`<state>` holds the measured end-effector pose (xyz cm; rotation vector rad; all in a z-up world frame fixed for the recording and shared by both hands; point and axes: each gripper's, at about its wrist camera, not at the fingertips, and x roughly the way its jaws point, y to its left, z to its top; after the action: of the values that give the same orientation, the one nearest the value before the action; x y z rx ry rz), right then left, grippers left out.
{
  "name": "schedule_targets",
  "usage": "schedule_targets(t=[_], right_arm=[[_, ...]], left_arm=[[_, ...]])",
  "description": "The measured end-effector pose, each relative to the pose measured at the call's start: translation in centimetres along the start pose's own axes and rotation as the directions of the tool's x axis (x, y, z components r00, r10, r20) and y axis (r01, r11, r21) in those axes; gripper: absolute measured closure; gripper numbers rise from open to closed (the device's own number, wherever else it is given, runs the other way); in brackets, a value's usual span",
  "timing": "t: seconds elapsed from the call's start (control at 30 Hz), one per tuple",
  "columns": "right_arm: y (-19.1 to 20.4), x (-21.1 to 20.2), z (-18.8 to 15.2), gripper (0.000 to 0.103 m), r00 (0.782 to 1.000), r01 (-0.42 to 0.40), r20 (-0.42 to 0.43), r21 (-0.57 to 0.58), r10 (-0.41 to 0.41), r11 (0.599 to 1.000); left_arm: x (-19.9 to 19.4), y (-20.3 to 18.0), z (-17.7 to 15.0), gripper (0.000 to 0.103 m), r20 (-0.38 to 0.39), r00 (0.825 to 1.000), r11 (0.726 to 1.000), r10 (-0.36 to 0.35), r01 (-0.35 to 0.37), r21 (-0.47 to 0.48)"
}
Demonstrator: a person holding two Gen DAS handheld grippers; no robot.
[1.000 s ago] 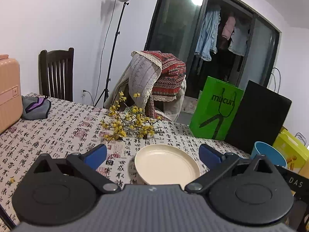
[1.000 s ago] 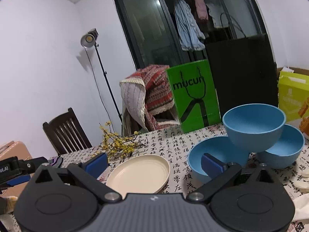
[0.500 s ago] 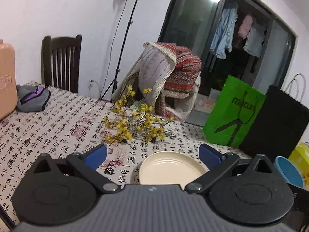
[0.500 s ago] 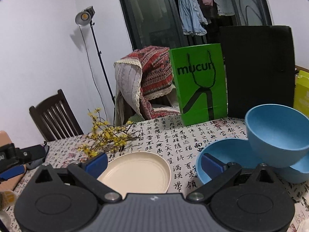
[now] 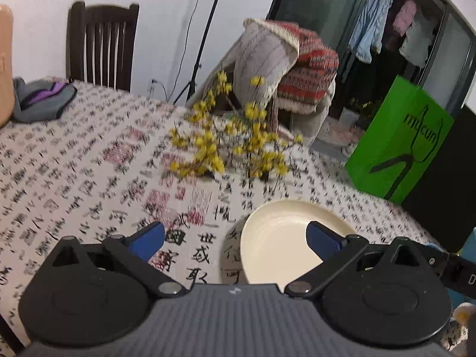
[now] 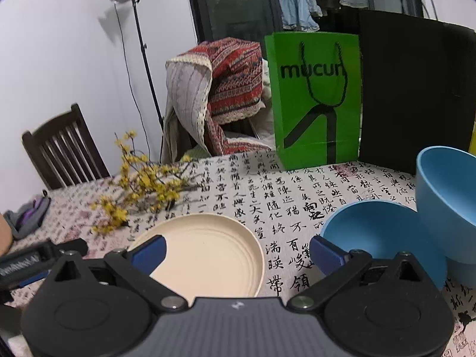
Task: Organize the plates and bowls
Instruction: 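Move both open grippers toward the cream plate beside the yellow flowers, then close the left gripper on the plate rim while the right gripper closes on it too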
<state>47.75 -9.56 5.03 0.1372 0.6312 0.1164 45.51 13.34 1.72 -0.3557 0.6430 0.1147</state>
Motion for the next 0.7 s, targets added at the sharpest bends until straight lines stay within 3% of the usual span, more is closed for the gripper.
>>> schedule_targets(t=[0.27, 0.4, 0.57, 0.7], right_arm=[[1.2, 3.0, 0.0, 0.011, 0.997, 0.045, -0.066, -0.064, -0.049, 0.997], [1.8, 4.4, -0.2, 0.028, 0.992, 0.068, -0.099, -0.094, -0.078, 0.993], [1.9, 6.2, -0.5, 0.031, 0.986, 0.095, -0.125, -0.107, -0.108, 0.99], [1.7, 7.6, -0.8, 0.044, 0.98, 0.119, -0.145, -0.116, -0.135, 0.986]], left_arm=[[2.2, 0.2, -1.2, 0.0, -0.02, 1.0, 1.0, -0.007, 0.008, 0.017], [2.7, 0.0, -1.6, 0.0, -0.003, 1.0, 0.999, 0.013, -0.013, 0.03], [3.3, -0.2, -2.4, 0.001, 0.026, 0.998, 0.996, 0.066, -0.067, 0.056], [3.4, -0.8, -2.8, 0.007, 0.042, 0.998, 0.994, 0.055, -0.059, 0.092]])
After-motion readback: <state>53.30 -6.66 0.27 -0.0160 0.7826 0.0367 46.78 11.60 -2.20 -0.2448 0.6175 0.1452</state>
